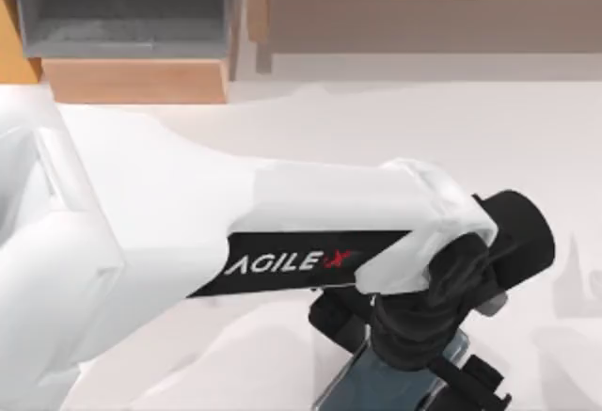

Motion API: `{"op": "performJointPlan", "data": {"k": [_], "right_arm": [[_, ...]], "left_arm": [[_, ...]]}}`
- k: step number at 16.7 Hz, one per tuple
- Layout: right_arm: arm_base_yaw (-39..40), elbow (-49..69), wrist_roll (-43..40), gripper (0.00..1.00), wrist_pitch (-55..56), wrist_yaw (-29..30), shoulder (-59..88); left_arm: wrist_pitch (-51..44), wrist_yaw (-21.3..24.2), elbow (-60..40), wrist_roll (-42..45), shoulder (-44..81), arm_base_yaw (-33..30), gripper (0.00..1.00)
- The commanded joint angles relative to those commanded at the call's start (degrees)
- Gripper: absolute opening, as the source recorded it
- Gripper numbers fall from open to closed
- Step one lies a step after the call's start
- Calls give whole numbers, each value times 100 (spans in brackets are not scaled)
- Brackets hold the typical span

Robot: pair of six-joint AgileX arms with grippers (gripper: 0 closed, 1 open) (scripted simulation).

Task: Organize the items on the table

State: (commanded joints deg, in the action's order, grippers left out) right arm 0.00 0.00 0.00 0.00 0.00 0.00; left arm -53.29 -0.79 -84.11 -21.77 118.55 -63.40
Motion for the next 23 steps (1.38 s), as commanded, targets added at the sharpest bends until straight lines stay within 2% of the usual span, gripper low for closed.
{"op": "performJointPlan", "data": {"k": [4,7,19,23], "right_arm": [[0,0,0,100,0,0,0],[0,0,0,100,0,0,0],[0,0,0,100,0,0,0],[0,0,0,100,0,0,0]], "left_arm": [[150,-18,145,70,-170,120,0],[603,-73,694,254,-855,543,0],[3647,-433,4663,1547,-6081,3473,0],[4377,-504,5547,1837,-7115,4151,0]]}}
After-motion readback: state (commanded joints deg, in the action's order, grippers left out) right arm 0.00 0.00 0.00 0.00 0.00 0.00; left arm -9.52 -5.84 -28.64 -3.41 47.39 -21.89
